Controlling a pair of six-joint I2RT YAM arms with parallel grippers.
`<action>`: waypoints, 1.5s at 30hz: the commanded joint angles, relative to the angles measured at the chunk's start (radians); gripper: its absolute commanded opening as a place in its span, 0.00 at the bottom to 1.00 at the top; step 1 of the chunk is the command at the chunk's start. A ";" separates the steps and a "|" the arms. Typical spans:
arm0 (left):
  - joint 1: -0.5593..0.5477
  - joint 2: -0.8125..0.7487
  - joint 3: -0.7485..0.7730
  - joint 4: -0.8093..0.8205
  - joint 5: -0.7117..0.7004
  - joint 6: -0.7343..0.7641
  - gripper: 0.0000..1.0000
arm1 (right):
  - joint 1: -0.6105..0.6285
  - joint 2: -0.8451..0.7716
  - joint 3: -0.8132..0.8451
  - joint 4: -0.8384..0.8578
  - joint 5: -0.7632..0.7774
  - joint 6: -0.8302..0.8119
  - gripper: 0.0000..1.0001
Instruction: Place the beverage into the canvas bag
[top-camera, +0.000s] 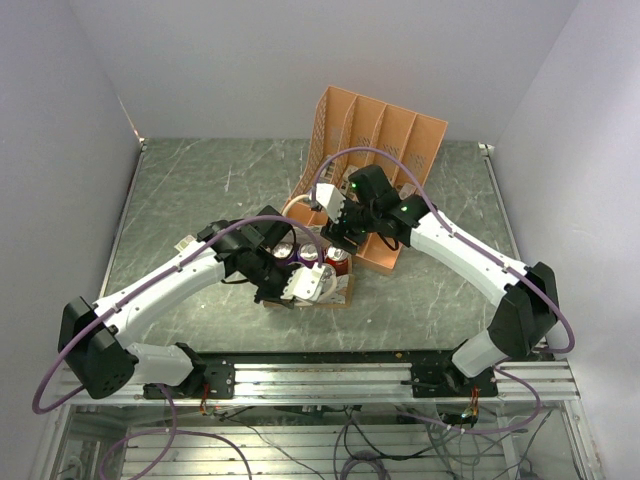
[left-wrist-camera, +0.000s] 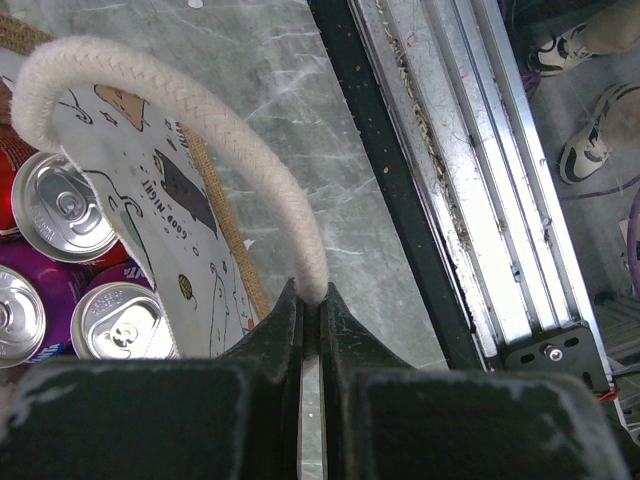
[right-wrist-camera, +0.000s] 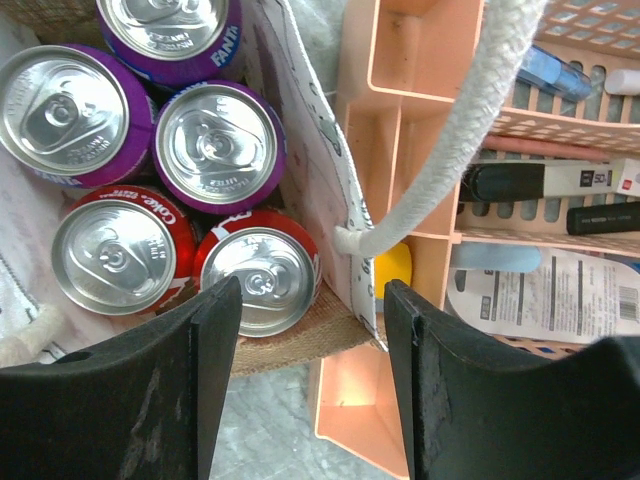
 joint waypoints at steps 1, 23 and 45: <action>0.008 -0.013 0.017 -0.019 0.037 0.028 0.07 | -0.003 0.005 -0.019 0.038 0.039 -0.008 0.56; 0.046 -0.001 0.009 -0.040 0.078 0.057 0.08 | 0.029 0.066 -0.197 0.169 0.096 -0.016 0.61; 0.046 -0.018 0.020 0.002 0.094 0.014 0.09 | -0.057 -0.140 0.001 -0.048 -0.134 -0.044 0.72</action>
